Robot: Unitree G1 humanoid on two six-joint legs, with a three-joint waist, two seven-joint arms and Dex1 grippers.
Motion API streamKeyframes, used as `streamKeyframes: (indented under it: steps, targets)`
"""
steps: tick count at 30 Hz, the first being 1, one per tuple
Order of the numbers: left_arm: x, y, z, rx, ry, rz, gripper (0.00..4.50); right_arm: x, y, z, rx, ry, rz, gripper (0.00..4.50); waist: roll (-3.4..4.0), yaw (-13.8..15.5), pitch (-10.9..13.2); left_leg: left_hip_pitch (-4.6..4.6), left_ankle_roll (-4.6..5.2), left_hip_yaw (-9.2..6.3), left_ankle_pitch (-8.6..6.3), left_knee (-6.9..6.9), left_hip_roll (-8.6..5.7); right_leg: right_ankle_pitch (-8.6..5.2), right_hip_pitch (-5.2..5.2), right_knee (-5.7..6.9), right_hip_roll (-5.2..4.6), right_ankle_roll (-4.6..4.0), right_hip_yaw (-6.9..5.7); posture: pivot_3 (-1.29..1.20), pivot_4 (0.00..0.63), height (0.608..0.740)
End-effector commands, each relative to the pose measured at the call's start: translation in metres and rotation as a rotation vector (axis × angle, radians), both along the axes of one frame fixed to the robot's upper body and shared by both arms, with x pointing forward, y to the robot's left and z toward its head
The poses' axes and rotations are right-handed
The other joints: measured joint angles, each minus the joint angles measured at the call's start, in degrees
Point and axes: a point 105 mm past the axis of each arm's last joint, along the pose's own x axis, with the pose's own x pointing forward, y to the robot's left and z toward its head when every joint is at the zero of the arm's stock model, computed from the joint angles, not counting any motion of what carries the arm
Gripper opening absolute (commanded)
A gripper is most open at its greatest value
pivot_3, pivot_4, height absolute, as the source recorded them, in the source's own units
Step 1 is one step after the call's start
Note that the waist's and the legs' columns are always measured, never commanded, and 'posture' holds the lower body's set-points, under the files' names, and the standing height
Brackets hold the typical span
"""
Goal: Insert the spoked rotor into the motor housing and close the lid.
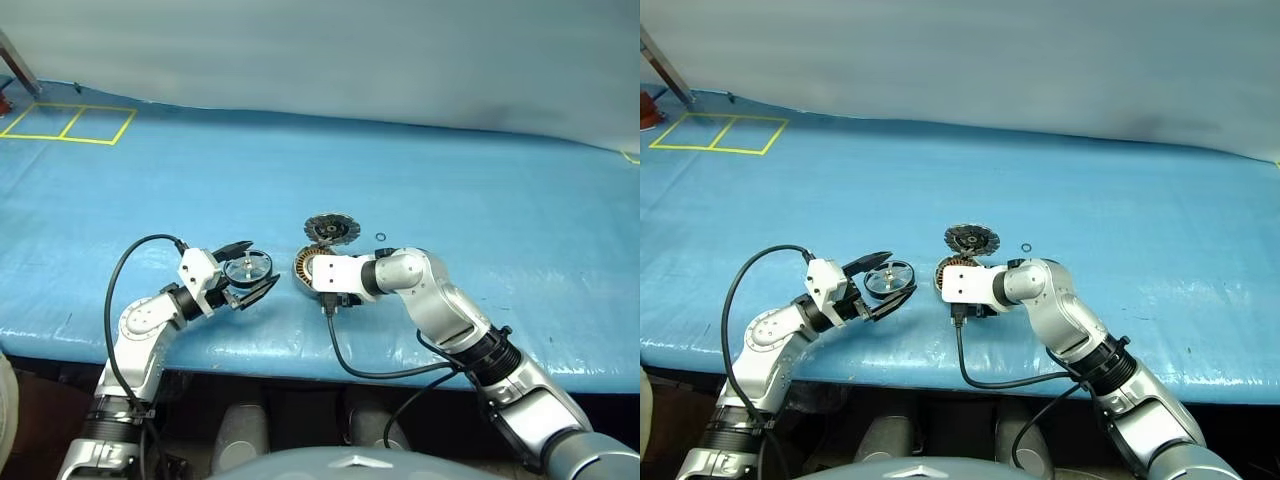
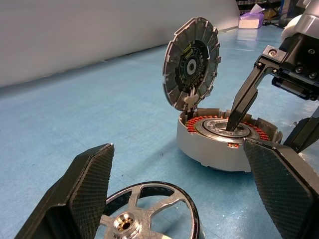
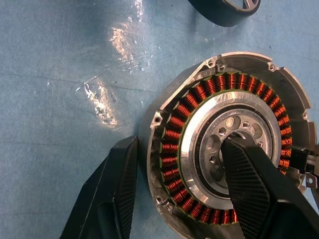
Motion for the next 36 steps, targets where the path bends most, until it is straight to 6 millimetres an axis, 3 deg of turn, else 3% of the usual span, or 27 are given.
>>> streamKeyframes:
  steps: [1,3,10,16,19,22,26,34,36]
  targets:
    - [0.003,0.002,0.011,-0.001,-0.049,0.0,4.5,-0.004,-0.005,-0.021,-0.018,0.076,-0.055,3.14,-0.06,0.02,-0.05,0.01,-0.01,0.0,0.0,0.01,0.0,0.0,0.0,0.0,-0.01,0.0,0.0,0.0,0.15,0.74]
    - [0.003,0.002,0.01,-0.001,-0.048,0.0,4.5,-0.001,0.002,-0.01,0.062,0.058,-0.08,3.76,-0.07,0.11,-0.05,0.01,-0.01,0.0,-0.01,0.01,-0.01,0.0,0.0,-0.02,-0.04,0.0,-0.02,0.0,0.15,0.74]
    - [0.003,0.002,0.01,0.002,-0.042,-0.003,4.5,-0.014,0.015,0.034,0.348,0.088,-0.075,3.76,-0.02,-0.09,-0.01,-0.2,-0.01,0.02,-0.01,-0.05,0.01,0.01,0.04,0.01,-0.03,-0.01,-0.01,0.0,0.15,0.74]
    - [0.002,-0.002,0.009,0.0,-0.037,-0.026,4.5,-0.011,-0.001,0.063,0.505,0.03,-0.162,3.76,-0.03,0.01,-0.01,-0.23,-0.02,-0.01,-0.02,-0.12,0.03,-0.02,0.02,0.0,0.01,-0.03,-0.05,0.0,0.15,0.74]
    - [0.003,-0.004,0.01,-0.002,-0.038,-0.036,4.5,-0.003,-0.027,0.06,0.515,-0.002,-0.289,3.76,-0.04,0.25,-0.01,-0.22,-0.03,-0.01,-0.02,-0.08,0.02,-0.02,0.03,-0.06,-0.03,-0.03,-0.05,0.0,0.15,0.74]
    - [0.004,-0.006,0.011,0.0,-0.039,-0.048,4.5,-0.003,-0.063,0.047,0.486,0.001,-0.431,3.76,-0.04,0.47,-0.01,-0.19,-0.05,-0.01,-0.03,-0.08,0.0,-0.02,-0.01,-0.19,-0.08,-0.04,-0.07,0.0,0.15,0.74]
    - [0.005,-0.007,0.012,0.0,-0.039,-0.062,4.5,-0.005,-0.095,0.032,0.457,0.008,-0.572,3.76,-0.03,0.13,0.0,-0.31,-0.05,0.03,-0.06,-0.11,-0.01,-0.01,0.03,-0.19,-0.09,-0.04,-0.04,0.0,0.15,0.74]
    - [0.008,-0.008,0.015,-0.006,-0.051,-0.063,4.5,0.012,-0.115,0.037,0.868,0.025,-0.724,3.76,-0.03,-0.2,0.0,-0.24,-0.04,-0.03,-0.05,-0.1,0.06,-0.16,0.11,-0.15,0.04,0.25,-0.04,0.0,0.15,0.74]
    - [0.009,-0.008,0.015,-0.008,-0.053,-0.062,4.5,0.02,-0.123,0.029,0.859,-0.005,-0.769,3.76,-0.02,-0.19,0.01,-0.25,-0.04,-0.01,-0.05,-0.05,0.03,-0.15,0.13,-0.16,0.01,0.29,-0.04,0.0,0.15,0.74]
